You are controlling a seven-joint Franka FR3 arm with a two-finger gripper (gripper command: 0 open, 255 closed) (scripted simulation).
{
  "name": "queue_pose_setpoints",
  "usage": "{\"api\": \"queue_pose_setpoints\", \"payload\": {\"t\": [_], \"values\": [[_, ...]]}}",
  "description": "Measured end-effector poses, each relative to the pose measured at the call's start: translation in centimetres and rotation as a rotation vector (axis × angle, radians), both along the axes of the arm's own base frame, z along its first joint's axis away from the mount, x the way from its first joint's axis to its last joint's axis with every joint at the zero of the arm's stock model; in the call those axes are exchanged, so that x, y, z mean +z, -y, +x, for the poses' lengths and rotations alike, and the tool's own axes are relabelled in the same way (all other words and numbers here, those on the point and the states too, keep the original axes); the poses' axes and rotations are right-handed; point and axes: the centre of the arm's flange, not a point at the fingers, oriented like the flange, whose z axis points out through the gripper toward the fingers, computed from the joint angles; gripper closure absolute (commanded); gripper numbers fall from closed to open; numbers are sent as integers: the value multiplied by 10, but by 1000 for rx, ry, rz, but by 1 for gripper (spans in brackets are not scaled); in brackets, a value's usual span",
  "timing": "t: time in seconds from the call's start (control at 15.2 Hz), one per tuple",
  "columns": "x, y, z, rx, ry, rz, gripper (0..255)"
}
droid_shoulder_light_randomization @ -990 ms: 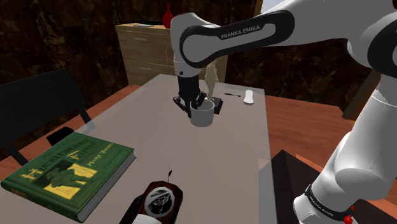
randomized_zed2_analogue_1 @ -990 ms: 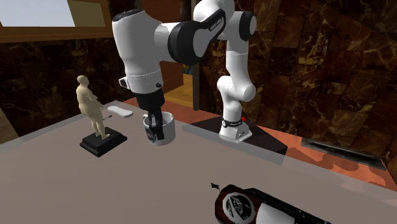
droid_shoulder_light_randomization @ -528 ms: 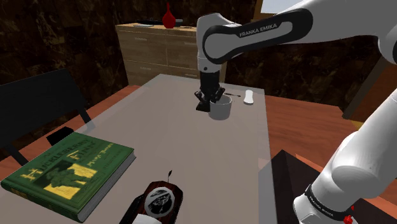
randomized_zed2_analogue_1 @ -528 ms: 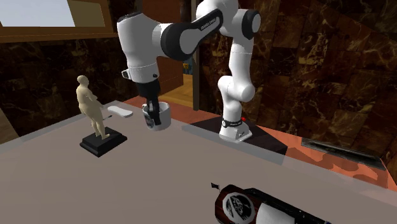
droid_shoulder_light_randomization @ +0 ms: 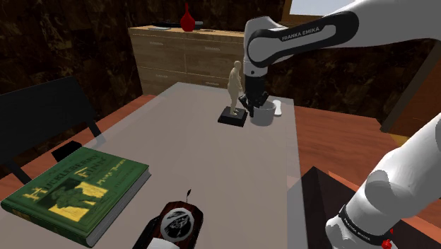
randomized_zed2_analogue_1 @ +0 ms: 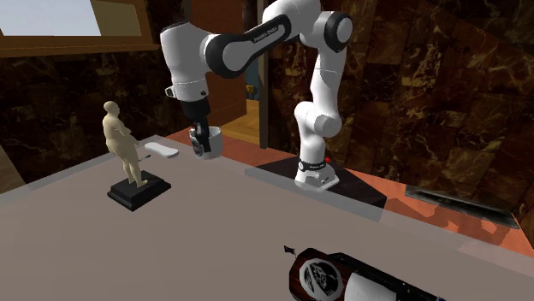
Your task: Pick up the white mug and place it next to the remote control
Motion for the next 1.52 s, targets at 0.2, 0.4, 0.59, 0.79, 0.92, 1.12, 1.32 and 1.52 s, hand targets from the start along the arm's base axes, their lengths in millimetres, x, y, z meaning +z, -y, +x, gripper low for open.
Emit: {"api": "queue_pose_setpoints", "payload": {"t": [0.2,0.4,0.59,0.79,0.92,1.12,1.32,1.52], "values": [[3,41,-6,0,0,0,255],[5,76,-9,0,0,0,255],[4,118,-10,0,0,0,255],[5,156,-17,0,0,0,255],[8,185,-20,0,0,1,255],[8,224,-23,0,0,1,255],[4,263,-28,0,0,1,255],[-7,274,-31,1,0,1,255]]}}
